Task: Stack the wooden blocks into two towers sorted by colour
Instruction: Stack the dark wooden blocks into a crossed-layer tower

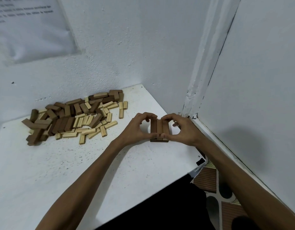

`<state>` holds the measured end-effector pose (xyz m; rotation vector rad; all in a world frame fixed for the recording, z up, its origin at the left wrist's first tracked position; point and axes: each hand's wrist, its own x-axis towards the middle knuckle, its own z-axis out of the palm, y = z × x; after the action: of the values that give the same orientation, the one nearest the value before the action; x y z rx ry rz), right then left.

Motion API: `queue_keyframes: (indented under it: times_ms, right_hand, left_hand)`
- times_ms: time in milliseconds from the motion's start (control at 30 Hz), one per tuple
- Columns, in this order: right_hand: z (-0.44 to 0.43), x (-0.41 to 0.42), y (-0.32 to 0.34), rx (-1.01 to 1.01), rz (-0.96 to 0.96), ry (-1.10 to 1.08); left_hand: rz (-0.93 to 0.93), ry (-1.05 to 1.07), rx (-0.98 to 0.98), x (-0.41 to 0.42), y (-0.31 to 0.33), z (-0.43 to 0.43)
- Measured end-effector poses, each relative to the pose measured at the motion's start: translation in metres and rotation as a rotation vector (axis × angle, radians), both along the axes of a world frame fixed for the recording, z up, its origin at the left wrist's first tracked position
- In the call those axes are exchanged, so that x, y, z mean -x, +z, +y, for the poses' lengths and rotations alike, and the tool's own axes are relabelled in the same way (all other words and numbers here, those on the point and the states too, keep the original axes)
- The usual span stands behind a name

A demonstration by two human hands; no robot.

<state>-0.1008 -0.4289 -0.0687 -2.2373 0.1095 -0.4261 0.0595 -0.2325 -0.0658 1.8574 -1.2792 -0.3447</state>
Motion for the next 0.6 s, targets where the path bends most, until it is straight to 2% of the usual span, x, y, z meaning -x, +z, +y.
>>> queue_keyframes:
  times_ms: [333,600]
  right_hand:
    - [0.0014,0.0019,-0.0001,-0.01,0.026,0.0]
    - [0.0032,0.0076,0.0001,-0.006,0.098,-0.001]
  left_hand:
    - [0.051,0.008,-0.025,0.0021,0.0005,0.0016]
    - [0.166,0.011,-0.017,0.0045,0.0013,0.01]
